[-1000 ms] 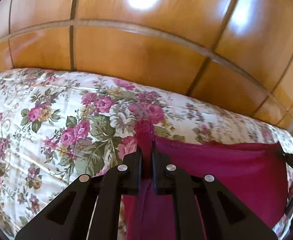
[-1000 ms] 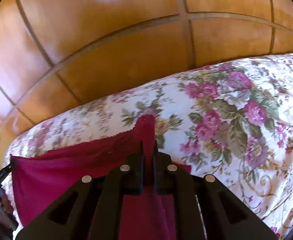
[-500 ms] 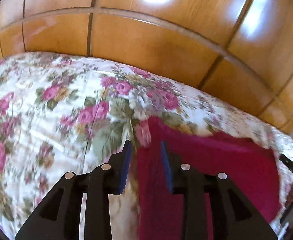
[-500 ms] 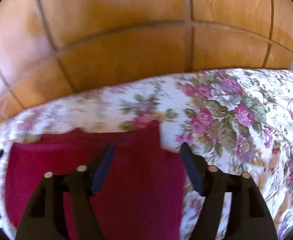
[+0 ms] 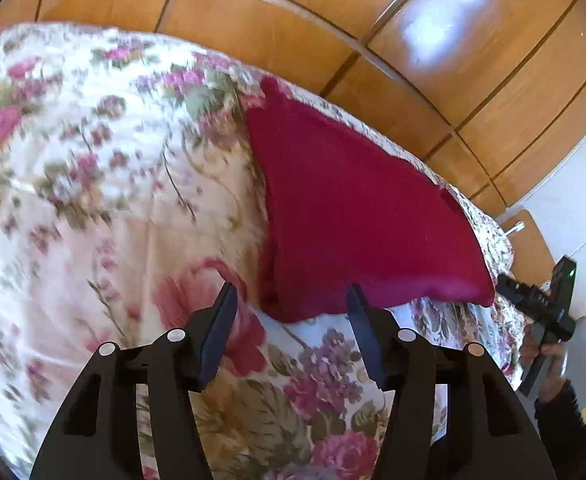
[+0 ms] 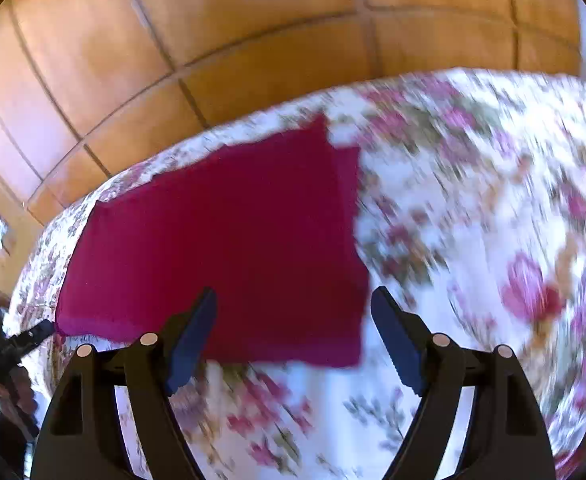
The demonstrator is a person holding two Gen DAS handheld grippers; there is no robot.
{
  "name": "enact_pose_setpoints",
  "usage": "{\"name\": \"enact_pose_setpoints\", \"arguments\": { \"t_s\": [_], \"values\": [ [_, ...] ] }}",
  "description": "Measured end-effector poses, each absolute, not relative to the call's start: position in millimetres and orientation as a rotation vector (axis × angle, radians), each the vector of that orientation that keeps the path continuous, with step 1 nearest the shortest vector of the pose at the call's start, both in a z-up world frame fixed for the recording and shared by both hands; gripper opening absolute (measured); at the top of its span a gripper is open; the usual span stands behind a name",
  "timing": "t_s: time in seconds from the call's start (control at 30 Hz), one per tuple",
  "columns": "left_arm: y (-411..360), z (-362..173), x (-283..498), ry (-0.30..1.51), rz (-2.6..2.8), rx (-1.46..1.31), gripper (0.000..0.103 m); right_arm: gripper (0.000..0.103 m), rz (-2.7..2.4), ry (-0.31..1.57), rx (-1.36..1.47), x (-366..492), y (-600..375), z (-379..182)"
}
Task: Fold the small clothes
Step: 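Open both grippers and release the folded sweater, then grasp the folded sweater edge with both grippers and straighten it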
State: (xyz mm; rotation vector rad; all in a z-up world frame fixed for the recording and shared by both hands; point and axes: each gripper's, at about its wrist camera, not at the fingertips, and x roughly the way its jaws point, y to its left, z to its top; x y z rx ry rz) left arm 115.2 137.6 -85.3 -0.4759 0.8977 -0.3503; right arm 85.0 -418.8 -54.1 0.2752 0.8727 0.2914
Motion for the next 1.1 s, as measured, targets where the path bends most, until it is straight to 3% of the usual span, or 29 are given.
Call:
{"name": "enact_pose_setpoints", "arguments": {
  "t_s": [0.07,0.1,0.17,0.2,0.23,0.4,0.47,0.57,0.67,0.7,0.73,0.77,0.93,1.03,1.1],
  "values": [
    [134.0,-91.2,121.3,0.899,-0.345,-0.487,0.055,0.072,0.281,0.919,0.298,86.3,-426.3,-70.2],
    [133.0,-93.2,124.5,0.904,-0.341,-0.487,0.046,0.067,0.274,0.933,0.309,87.5,-428.3,-76.2],
    [126.8,-92.6,127.9,0.916,-0.349,-0.464,0.026,0.037,0.3,0.952,0.363,89.9,-431.3,-85.0],
    [124.4,-89.1,129.3,0.914,-0.341,-0.432,0.012,0.029,0.316,0.955,0.384,91.4,-432.2,-86.0],
    [120.3,-80.9,129.9,0.907,-0.332,-0.358,0.012,0.016,0.304,0.95,0.363,92.3,-430.1,-83.2],
    [117.4,-53.3,123.6,0.87,-0.352,-0.142,0.007,0.011,0.319,0.895,0.273,81.1,-432.1,-51.0],
    [113.2,-64.7,121.5,0.901,-0.344,-0.07,0.007,0.01,0.301,0.922,0.23,81.7,-433.3,-55.6],
    [107.4,-93.8,122.5,0.962,-0.307,-0.038,0.007,0.011,0.26,0.991,0.2,90.5,-428.6,-84.9],
    [121.0,-82.0,117.9,0.933,-0.284,-0.169,0.012,0.016,0.245,0.977,0.199,91.6,-425.2,-87.5],
    [127.6,-74.4,115.1,0.905,-0.267,-0.218,0.014,0.022,0.245,0.978,0.192,91.4,-424.8,-85.4],
    [130.9,-68.8,113.1,0.887,-0.258,-0.246,0.014,0.043,0.239,0.978,0.176,90.3,-424.7,-82.3],
    [134.9,-62.0,110.4,0.861,-0.255,-0.277,0.014,0.057,0.216,0.971,0.163,88.1,-426.1,-77.8],
    [113.7,-39.4,106.8,0.778,-0.324,-0.309,0.014,0.058,0.21,0.834,0.177,73.8,-427.3,-37.5],
    [75.5,-44.9,116.1,0.796,-0.381,-0.271,0.014,0.067,0.273,0.795,0.165,74.2,-399.2,-24.7],
    [45.3,-53.1,121.2,0.813,-0.408,-0.219,0.014,0.067,0.293,0.789,0.128,76.1,-379.3,-25.7]
  ]
}}
